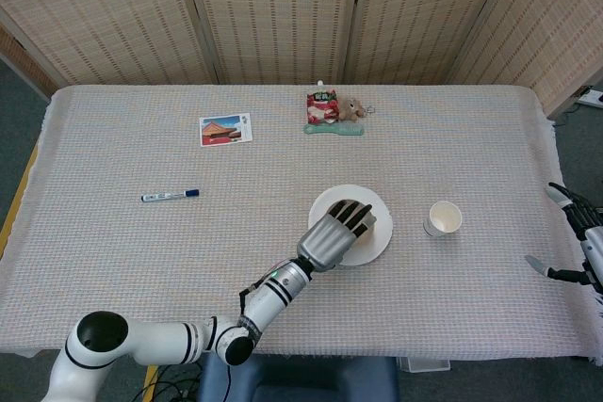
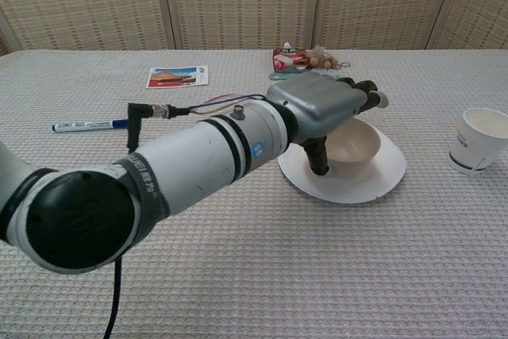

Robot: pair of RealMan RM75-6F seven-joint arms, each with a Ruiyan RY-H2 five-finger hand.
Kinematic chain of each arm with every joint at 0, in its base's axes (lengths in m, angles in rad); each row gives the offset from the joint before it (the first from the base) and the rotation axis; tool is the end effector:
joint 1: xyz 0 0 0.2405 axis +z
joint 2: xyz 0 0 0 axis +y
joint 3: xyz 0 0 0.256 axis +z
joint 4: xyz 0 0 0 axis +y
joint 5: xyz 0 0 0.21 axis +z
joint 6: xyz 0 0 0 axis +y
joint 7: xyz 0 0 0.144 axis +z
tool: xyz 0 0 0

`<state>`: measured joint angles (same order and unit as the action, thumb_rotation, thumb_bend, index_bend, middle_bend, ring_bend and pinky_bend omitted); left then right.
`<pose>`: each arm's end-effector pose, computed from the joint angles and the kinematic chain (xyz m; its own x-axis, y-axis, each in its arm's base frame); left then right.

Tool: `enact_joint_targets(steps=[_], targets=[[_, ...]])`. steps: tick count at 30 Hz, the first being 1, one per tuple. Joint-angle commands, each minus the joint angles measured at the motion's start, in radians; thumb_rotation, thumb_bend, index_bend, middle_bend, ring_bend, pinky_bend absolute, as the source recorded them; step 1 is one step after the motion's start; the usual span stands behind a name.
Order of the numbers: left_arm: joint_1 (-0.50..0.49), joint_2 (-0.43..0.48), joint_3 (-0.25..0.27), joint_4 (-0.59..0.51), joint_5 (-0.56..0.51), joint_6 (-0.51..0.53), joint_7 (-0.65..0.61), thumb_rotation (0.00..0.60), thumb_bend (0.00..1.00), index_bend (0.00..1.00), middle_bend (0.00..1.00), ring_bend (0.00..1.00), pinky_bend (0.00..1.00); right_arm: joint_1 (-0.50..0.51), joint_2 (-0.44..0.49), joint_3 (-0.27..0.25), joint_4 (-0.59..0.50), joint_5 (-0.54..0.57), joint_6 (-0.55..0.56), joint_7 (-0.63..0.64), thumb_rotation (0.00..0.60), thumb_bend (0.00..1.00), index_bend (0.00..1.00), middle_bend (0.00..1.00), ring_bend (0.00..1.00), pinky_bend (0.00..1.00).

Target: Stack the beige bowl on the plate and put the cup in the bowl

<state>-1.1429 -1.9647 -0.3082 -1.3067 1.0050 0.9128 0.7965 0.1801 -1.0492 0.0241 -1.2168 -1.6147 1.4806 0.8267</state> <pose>0.0445 0.3220 -0.1224 0.6164 0.0385 0.7865 0.5788 -0.6993 -0.4194 -0.3546 -0.2153 0.2234 0.0620 -0.0617 0.9962 -0.9868 -0.1537 0.0519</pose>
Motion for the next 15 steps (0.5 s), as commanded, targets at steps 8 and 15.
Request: enact_joint_targets(steps=[8,15], targets=[[0.268,0.352,0.166,-0.614,-0.030,0.442,0.233,0.600,0.30,0.00,0.00,0.00,0.14,-0.012,0.007,-0.004,-0.079,-0.019,0.032,-0.116,0.600,0.21,0.00,0.00,0.00,0.00],[0.447,0.583,0.291,-0.782,0.112,0.600,0.116,0.600,0.30,0.00,0.00,0.00,0.14,0.024,0.029,-0.016,-0.198,-0.028,-0.047,-0.235,0.600,0.21,0.00,0.00,0.00,0.00]])
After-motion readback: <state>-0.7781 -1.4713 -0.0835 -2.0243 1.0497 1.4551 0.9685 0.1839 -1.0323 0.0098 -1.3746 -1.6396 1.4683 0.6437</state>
